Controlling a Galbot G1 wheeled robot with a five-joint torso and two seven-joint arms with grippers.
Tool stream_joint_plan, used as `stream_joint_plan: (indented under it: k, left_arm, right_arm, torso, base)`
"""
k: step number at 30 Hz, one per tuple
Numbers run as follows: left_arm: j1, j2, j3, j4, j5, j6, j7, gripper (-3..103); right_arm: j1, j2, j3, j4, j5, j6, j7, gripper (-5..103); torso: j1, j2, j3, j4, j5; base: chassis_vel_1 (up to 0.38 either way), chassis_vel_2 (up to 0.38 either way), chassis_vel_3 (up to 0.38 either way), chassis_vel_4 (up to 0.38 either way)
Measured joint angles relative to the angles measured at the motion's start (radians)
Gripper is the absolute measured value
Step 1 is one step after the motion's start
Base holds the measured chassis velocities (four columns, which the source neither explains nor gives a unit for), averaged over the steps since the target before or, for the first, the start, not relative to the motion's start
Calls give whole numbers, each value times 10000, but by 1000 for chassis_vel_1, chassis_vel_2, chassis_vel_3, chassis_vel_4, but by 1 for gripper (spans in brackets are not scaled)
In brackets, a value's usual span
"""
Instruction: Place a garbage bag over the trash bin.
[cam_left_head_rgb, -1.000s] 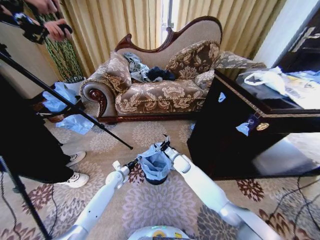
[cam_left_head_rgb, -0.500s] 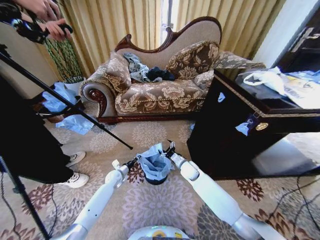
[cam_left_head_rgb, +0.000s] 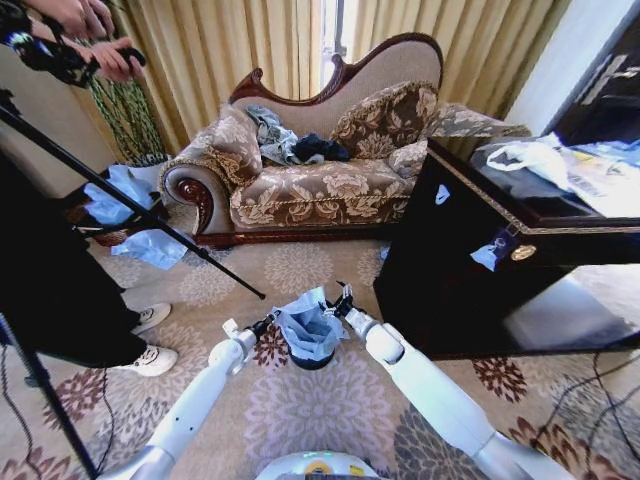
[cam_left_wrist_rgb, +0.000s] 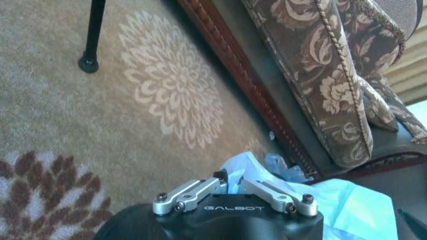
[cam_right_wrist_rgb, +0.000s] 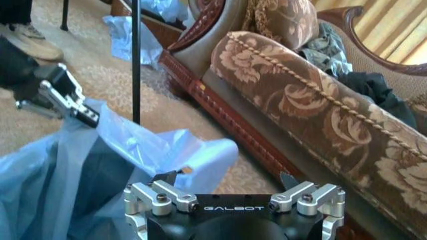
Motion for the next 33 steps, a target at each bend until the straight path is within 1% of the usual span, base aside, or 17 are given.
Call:
stream_joint_plan:
  k: [6, 7, 8, 11, 15, 21, 23, 27, 30, 33]
  left_arm:
    - [2, 48, -19, 11, 0, -3, 10, 0]
    - [22, 32, -19, 8, 1, -3, 12, 0]
    - [35, 29, -19, 6, 2, -3, 11, 0]
    - [42, 30, -16, 6, 3, -4, 16, 0]
    - [36, 42, -12, 16, 5, -3, 29, 0]
    - [-62, 30, 3, 132, 8, -7, 57, 0]
    - [-64, 18, -3, 135, 10, -7, 57, 0]
    - [-53, 10, -16, 83, 15, -9, 58, 0]
    - [-9, 46, -33, 19, 15, -9, 57, 0]
    - [18, 74, -46, 8, 15, -10, 57, 0]
  right_arm:
    - [185, 256, -157, -425, -28, 208, 139, 100]
    - [416, 511, -167, -881, -170, 426, 172, 100]
    - [518, 596, -167, -1032, -222, 485, 172, 100]
    - [668, 672, -166, -1209, -267, 532, 142, 100]
    - [696, 615, -105, -1215, -300, 571, 32, 100]
    - [36, 34, 7, 40, 46, 134, -39, 100]
    - [-21, 1, 4, 98, 60, 118, -35, 100]
    - [-5, 75, 13, -120, -2, 201, -28, 100]
    - [229, 298, 56, -674, -129, 527, 104, 100]
    - [358, 399, 57, -779, -107, 539, 204, 100]
  torso:
    - [-2, 1, -1, -1, 0]
    - [-1, 0, 0, 0, 0]
    - [0, 0, 0, 1, 1]
    - [-1, 0, -1, 2, 0]
    - [-1, 0, 0, 1, 0]
    - [-2, 1, -1, -3, 0]
    - [-2, 1, -1, -3, 0]
    - [-1, 0, -1, -1, 1]
    - [-2, 0, -1, -1, 0]
    - [-1, 0, 0, -1, 3]
  base:
    - [0, 0, 0, 0]
    - [0, 0, 0, 0]
    - [0, 0, 0, 0]
    - [0, 0, 0, 0]
    - [0, 0, 0, 0]
    - [0, 0, 0, 0]
    - [0, 0, 0, 0]
    - [0, 0, 0, 0]
    - [0, 0, 0, 0]
    - [0, 0, 0, 0]
